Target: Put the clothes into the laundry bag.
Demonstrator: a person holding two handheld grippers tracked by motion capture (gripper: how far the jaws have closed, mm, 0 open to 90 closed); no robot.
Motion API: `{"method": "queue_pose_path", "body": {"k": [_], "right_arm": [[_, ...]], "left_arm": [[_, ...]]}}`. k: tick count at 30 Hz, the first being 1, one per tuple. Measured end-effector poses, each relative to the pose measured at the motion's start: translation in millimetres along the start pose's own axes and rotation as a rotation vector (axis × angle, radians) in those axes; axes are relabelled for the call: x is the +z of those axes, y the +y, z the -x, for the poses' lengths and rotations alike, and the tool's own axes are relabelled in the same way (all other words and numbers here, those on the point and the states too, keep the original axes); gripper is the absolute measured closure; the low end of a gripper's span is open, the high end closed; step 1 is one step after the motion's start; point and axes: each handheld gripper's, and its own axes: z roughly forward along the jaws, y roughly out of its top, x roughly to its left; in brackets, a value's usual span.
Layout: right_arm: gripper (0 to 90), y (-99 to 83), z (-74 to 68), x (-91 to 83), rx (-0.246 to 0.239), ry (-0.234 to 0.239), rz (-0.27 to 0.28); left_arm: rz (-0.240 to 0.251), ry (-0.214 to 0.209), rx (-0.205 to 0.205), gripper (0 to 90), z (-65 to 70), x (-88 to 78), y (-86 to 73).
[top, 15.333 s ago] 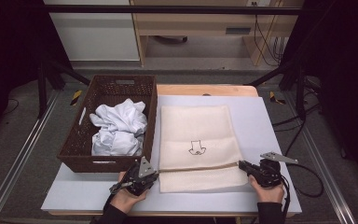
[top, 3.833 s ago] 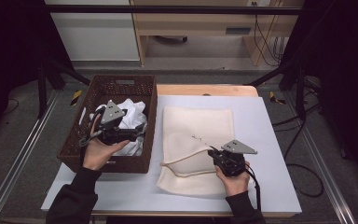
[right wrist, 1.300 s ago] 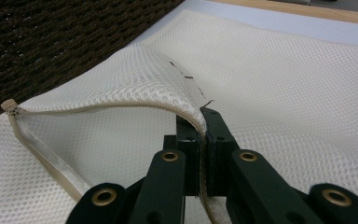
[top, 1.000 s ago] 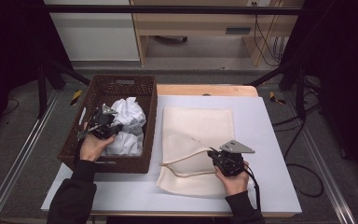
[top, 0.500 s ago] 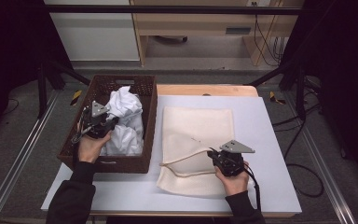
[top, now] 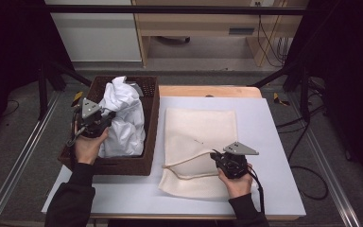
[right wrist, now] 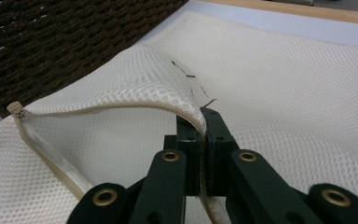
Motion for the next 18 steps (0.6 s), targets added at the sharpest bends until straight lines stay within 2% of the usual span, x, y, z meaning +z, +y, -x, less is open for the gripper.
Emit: {"method": "queue_pose_path", "body": {"k": [18], "right_arm": [[87.5, 0.1, -0.1, 0.5, 0.0, 0.002, 0.0]], "left_arm": [[0.145, 0.014, -0.034, 79.9, -5.0, -33.8, 30.5]]}}
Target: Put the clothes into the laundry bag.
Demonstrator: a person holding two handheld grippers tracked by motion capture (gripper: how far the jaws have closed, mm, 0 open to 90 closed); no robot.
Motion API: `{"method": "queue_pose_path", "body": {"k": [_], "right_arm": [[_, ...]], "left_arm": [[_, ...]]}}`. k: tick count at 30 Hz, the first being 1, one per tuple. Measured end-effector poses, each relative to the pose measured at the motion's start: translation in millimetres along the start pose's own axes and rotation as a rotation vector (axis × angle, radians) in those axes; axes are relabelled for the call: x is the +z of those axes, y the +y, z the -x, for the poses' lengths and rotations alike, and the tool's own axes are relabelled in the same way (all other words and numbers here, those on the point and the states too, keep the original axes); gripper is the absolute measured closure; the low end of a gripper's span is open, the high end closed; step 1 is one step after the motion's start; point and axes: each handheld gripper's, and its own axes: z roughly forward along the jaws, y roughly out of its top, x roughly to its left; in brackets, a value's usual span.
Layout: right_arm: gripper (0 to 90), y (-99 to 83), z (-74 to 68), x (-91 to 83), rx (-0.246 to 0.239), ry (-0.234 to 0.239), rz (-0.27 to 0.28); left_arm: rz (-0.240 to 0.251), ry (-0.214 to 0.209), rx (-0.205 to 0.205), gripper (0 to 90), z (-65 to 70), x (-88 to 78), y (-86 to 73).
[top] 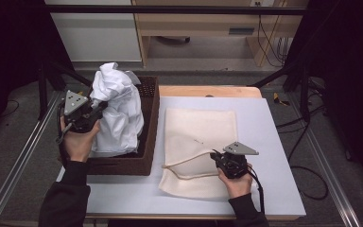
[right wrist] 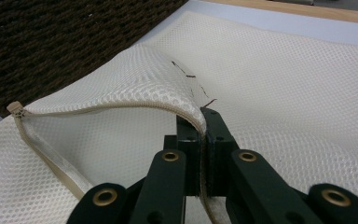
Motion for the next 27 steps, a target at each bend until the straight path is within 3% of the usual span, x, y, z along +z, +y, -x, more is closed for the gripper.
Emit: {"method": "queue_pose_path", "body": {"k": [12, 27], "right_arm": [[87.5, 0.2, 0.2, -0.2, -0.002, 0.0, 0.001], [87.5, 0.7, 0.4, -1.1, 0.0, -0.002, 0.0]], "left_arm": [[0.115, 0.0, -0.021, 80.0, 4.4, -15.6, 32.6], [0.198, -0.019, -0.022, 80.0, 13.2, -37.6, 58.7]]}}
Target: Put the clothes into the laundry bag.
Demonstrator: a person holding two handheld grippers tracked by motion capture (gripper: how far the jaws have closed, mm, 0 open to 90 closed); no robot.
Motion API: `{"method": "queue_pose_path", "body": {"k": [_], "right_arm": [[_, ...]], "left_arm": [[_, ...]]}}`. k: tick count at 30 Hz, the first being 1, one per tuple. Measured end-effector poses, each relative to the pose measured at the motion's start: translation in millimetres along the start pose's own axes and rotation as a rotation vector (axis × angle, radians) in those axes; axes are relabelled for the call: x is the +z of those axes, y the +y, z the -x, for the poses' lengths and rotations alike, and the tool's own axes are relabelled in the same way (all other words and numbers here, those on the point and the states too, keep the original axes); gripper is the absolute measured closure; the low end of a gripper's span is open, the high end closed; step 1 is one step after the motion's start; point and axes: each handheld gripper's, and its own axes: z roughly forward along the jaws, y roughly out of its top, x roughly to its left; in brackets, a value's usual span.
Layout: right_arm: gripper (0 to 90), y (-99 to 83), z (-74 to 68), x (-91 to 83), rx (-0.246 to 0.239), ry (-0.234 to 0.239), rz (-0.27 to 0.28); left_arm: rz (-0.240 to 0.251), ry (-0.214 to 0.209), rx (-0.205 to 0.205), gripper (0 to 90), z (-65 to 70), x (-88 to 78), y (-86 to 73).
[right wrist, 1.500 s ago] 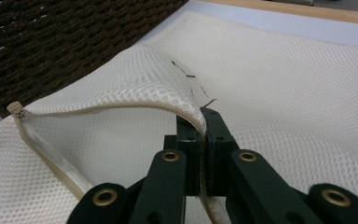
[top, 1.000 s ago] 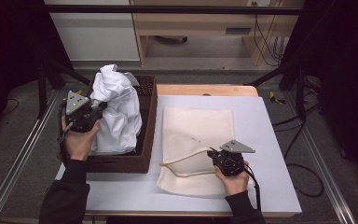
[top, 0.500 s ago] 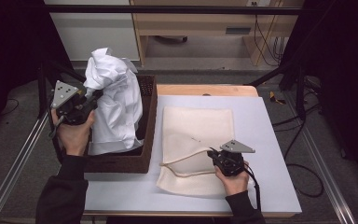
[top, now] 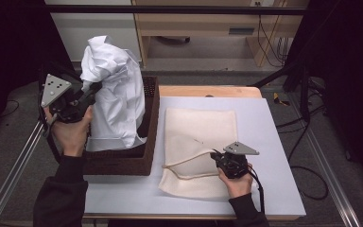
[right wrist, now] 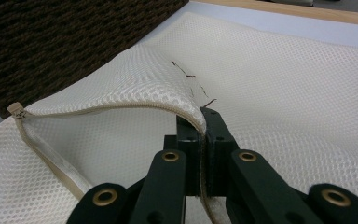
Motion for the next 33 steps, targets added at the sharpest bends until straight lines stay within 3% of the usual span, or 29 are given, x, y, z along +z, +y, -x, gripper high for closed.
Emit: {"method": "queue_pose_path", "body": {"k": [17, 22, 33], "right_arm": [[87.5, 0.1, 0.1, 0.2, 0.003, -0.001, 0.001], [87.5, 0.4, 0.7, 0.1, 0.001, -0.001, 0.006], [87.5, 0.6, 4.1, 0.8, 0.015, -0.004, 0.008]], "left_arm": [[0.101, -0.079, 0.004, 80.0, 23.2, -24.0, 33.4], [0.13, -0.125, 0.005, 80.0, 33.7, -29.7, 42.7], [0.156, -0.251, 0.041, 80.0, 71.3, -42.5, 55.3]]}}
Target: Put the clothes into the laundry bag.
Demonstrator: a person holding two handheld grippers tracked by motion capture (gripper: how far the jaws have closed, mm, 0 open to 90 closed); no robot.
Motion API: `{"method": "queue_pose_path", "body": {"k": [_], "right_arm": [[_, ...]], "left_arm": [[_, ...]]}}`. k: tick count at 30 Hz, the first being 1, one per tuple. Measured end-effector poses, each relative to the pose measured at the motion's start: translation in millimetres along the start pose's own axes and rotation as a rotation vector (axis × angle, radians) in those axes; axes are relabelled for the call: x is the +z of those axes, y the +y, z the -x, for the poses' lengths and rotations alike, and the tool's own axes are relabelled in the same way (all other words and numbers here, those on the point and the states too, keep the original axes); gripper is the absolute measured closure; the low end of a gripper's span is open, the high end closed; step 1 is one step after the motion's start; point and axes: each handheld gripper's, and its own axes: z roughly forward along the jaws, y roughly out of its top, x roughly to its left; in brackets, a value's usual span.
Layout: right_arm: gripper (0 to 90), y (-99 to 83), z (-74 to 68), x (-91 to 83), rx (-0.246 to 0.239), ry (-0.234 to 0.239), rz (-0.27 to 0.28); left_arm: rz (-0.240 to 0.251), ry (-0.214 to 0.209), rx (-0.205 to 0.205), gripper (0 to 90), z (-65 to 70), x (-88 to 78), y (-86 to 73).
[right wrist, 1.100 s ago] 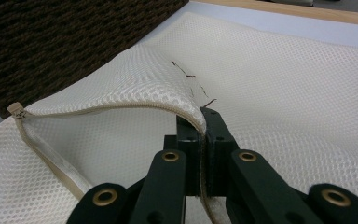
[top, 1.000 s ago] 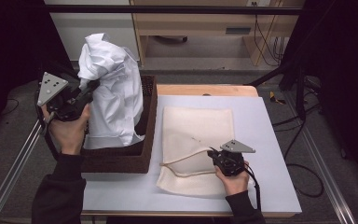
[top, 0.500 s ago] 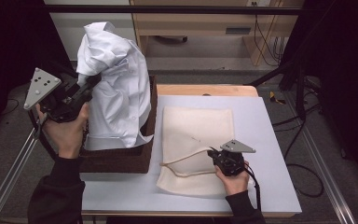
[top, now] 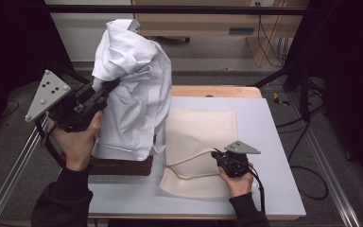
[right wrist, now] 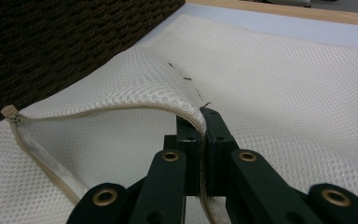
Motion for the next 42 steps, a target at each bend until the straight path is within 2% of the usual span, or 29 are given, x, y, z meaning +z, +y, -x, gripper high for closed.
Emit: {"method": "queue_pose_path", "body": {"k": [10, 17, 21, 30, 37, 42], "right_arm": [[87.5, 2.3, 5.3, 1.7, 0.028, -0.005, 0.01], [87.5, 3.7, 13.3, 6.6, 0.041, -0.01, 0.008], [87.5, 4.8, 17.6, 11.1, 0.06, -0.008, 0.002], [87.4, 5.0, 24.3, 17.2, 0.069, -0.015, -0.002], [87.5, 5.3, 24.6, 16.8, 0.067, -0.017, -0.001], [87.5, 5.6, 24.9, 16.5, 0.066, -0.023, 0.001]], "left_arm": [[0.007, -0.139, 0.005, 80.0, 37.2, 4.3, 3.2], [-0.001, -0.23, -0.009, 80.0, 61.2, 0.4, -5.0], [-0.027, -0.27, -0.019, 80.0, 70.1, -3.2, -18.6], [-0.108, -0.356, -0.054, 79.9, 81.6, -13.4, -57.7], [-0.187, -0.408, -0.067, 79.8, 85.7, -16.7, -86.4], [-0.276, -0.445, -0.059, 79.8, 88.0, -16.2, -105.9]]}}
